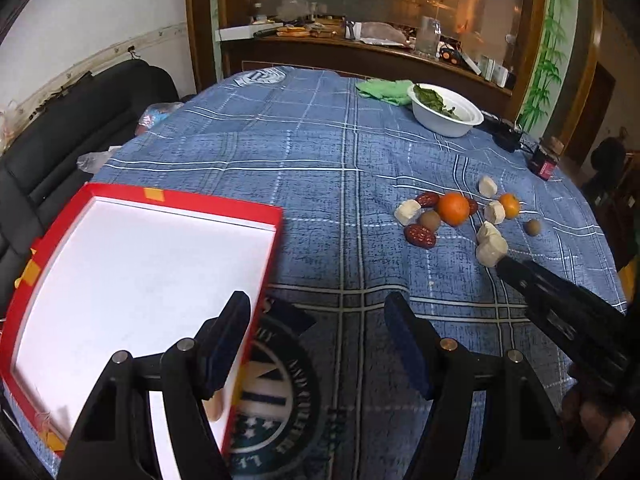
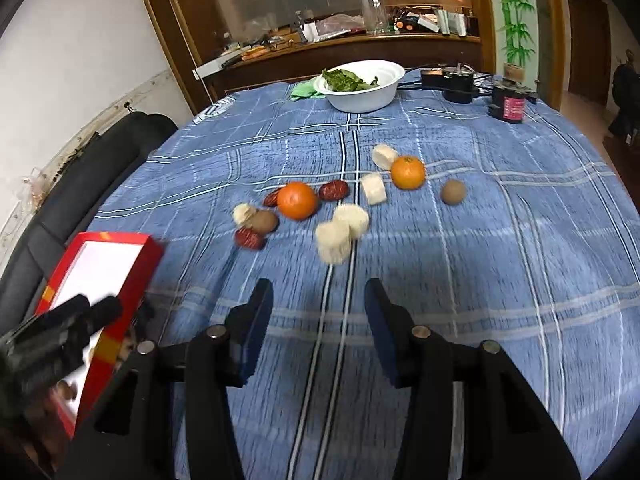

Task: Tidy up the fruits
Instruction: 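Move both open grippers back to the fruit cluster, then grasp a red date with the left gripper while the right grasps a pale cylinder piece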

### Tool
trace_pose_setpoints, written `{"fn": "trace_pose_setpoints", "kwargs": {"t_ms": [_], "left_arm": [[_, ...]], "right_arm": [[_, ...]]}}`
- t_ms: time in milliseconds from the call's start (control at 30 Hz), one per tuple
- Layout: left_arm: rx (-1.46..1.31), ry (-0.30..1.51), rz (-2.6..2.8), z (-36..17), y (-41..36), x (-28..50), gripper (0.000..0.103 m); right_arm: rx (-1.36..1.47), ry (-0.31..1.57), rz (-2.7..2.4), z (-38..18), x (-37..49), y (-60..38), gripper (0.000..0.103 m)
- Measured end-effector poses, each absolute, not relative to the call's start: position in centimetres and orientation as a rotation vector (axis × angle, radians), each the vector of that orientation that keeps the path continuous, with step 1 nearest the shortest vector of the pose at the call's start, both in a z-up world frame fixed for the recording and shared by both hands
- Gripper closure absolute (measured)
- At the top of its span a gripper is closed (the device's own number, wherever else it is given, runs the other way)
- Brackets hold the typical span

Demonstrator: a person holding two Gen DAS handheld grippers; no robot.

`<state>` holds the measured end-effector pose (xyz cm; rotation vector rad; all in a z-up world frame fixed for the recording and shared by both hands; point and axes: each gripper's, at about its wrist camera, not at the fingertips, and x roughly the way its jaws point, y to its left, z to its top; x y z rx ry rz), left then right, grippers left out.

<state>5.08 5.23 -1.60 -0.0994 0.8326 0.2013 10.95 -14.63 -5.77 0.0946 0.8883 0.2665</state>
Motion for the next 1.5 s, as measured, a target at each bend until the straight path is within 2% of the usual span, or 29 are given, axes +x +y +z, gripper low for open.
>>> {"fn": "trace_pose_setpoints", "kwargs": {"t_ms": [67, 267, 300, 833, 867, 900, 967, 1167, 1233, 1267, 1300, 1433, 1467, 1500], "left_arm": [[-0.099, 0.841, 0.208, -1.9, 5.2, 5.7, 0.034], [-0.113, 0.857, 0.206, -2.8, 4.7, 7.7, 0.034], [-0.112, 0.858, 0.205, -2.9, 4.4, 8.1, 0.034], [0.064, 0.893, 0.176, -5.5, -1.2, 15.7, 0.035], [0.073, 0.892, 0.165, -5.5, -1.5, 15.8, 0.043], [0.078, 0.893, 0.153, -5.4, -1.8, 15.8, 0.057], [0.086, 0.9, 0.132, -5.3, -2.4, 15.4, 0.073], [0.05, 0.896, 0.025, -5.4, -1.6, 13.9, 0.072], [0.101, 0.864, -0.002, -5.5, -1.6, 13.5, 0.064], [0.1, 0.863, 0.023, -5.5, -1.3, 13.6, 0.051], [0.077, 0.87, 0.024, -5.5, -1.0, 13.7, 0.047], [0.067, 0.874, 0.003, -5.4, -0.9, 14.0, 0.047], [0.07, 0.873, -0.004, -5.4, -1.0, 14.0, 0.052], [0.072, 0.871, -0.023, -5.4, -1.2, 14.0, 0.063]], "right_arm": [[0.075, 0.9, 0.253, -6.4, 12.2, -14.1, 0.066], [0.063, 0.927, 0.204, -7.7, 14.8, -13.6, 0.07], [0.066, 0.939, 0.207, -7.9, 15.1, -13.5, 0.078], [0.205, 0.875, 0.228, -5.6, 12.6, -18.2, 0.077], [0.21, 0.872, 0.236, -5.6, 12.5, -18.1, 0.077], [0.214, 0.87, 0.248, -5.6, 12.6, -18.0, 0.077], [0.223, 0.874, 0.265, -5.7, 12.6, -17.9, 0.077], [0.235, 0.864, 0.281, -5.3, 12.3, -18.0, 0.077], [0.23, 0.853, 0.284, -4.9, 12.0, -18.0, 0.077], [0.225, 0.849, 0.285, -4.7, 11.8, -18.0, 0.077], [0.222, 0.846, 0.288, -4.6, 11.6, -18.0, 0.077], [0.234, 0.835, 0.292, -4.4, 11.4, -18.2, 0.077], [0.235, 0.832, 0.294, -4.4, 11.5, -18.3, 0.077], [0.236, 0.828, 0.297, -4.3, 11.4, -18.3, 0.077]]}}
